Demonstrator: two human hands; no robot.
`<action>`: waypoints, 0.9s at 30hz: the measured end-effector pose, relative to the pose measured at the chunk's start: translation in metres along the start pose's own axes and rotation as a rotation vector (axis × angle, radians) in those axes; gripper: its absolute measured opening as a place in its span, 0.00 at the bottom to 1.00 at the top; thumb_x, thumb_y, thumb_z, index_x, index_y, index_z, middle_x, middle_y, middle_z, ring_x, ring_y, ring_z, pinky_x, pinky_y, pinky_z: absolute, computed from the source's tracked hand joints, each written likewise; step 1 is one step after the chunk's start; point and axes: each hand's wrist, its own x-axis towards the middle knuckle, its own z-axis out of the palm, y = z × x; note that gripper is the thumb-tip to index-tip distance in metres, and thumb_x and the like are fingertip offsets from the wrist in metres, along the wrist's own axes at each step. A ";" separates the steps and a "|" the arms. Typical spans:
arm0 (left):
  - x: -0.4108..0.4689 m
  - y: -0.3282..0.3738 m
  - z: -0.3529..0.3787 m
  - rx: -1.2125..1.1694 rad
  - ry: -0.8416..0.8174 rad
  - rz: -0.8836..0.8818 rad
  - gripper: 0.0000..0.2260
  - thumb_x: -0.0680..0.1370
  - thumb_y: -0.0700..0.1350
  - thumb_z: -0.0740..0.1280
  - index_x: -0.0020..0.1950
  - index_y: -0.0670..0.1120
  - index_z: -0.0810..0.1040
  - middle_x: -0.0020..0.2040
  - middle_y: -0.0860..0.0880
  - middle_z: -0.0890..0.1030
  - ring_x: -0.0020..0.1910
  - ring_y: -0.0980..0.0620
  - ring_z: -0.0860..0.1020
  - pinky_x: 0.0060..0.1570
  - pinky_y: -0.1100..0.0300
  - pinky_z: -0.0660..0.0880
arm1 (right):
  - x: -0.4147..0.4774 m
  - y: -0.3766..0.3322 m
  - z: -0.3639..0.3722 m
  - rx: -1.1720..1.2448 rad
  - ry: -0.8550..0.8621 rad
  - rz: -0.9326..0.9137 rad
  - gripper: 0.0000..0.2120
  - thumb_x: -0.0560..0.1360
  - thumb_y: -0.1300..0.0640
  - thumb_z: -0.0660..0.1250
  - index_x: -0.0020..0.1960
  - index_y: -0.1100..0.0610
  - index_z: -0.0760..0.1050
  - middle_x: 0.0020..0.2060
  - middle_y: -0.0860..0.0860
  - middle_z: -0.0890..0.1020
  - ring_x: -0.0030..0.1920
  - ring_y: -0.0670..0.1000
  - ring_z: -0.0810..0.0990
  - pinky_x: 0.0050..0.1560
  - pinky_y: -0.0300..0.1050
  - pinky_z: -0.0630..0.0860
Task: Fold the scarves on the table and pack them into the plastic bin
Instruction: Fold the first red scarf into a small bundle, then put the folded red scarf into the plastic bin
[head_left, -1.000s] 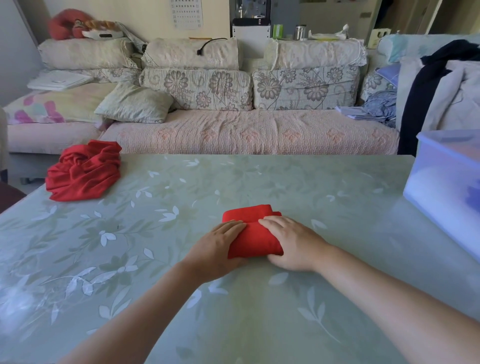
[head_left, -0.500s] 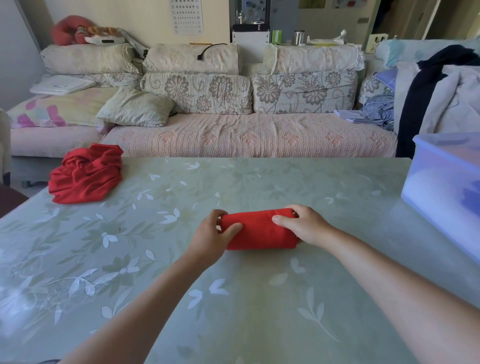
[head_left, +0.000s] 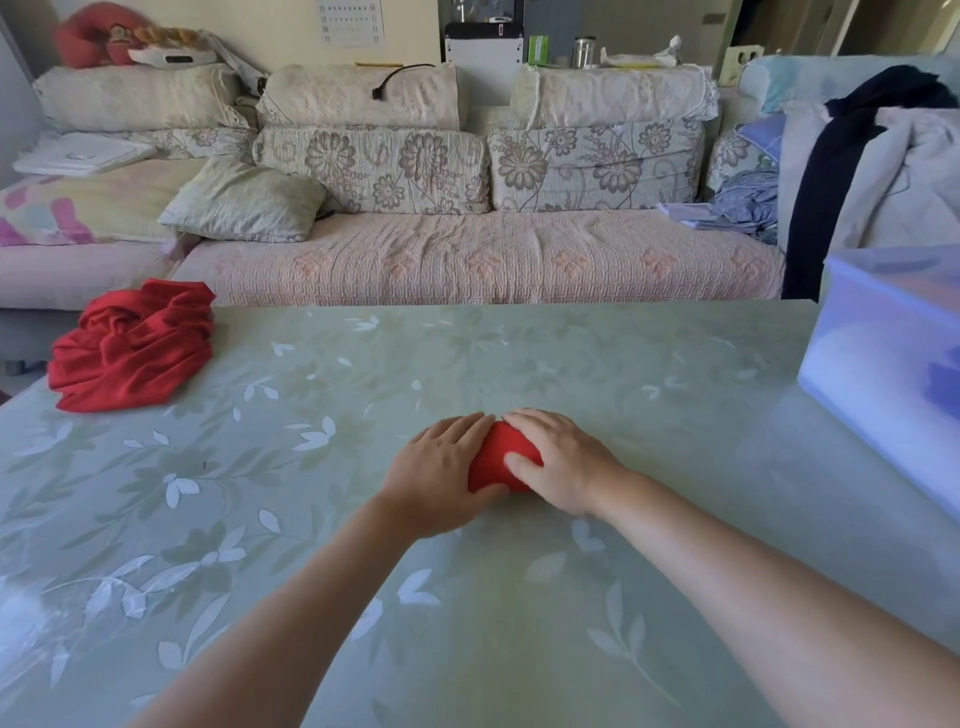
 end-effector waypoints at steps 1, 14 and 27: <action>0.000 -0.002 -0.001 -0.020 -0.018 0.002 0.38 0.74 0.67 0.62 0.79 0.52 0.58 0.76 0.54 0.64 0.75 0.53 0.62 0.74 0.58 0.59 | 0.000 0.002 -0.001 -0.025 -0.063 0.002 0.34 0.77 0.44 0.63 0.80 0.48 0.56 0.78 0.46 0.60 0.78 0.49 0.55 0.77 0.48 0.55; 0.002 0.040 0.002 -0.084 -0.054 0.077 0.40 0.72 0.63 0.65 0.79 0.49 0.57 0.75 0.50 0.59 0.74 0.50 0.59 0.71 0.52 0.65 | -0.038 0.041 -0.036 -0.302 -0.097 -0.008 0.43 0.66 0.54 0.69 0.77 0.43 0.54 0.67 0.47 0.69 0.68 0.53 0.68 0.65 0.51 0.72; 0.076 0.200 0.057 -0.077 -0.121 0.258 0.36 0.80 0.58 0.60 0.80 0.47 0.46 0.78 0.48 0.55 0.77 0.48 0.52 0.76 0.51 0.53 | -0.147 0.158 -0.095 -0.626 0.108 0.285 0.40 0.68 0.59 0.71 0.76 0.48 0.59 0.65 0.49 0.72 0.66 0.55 0.72 0.69 0.51 0.66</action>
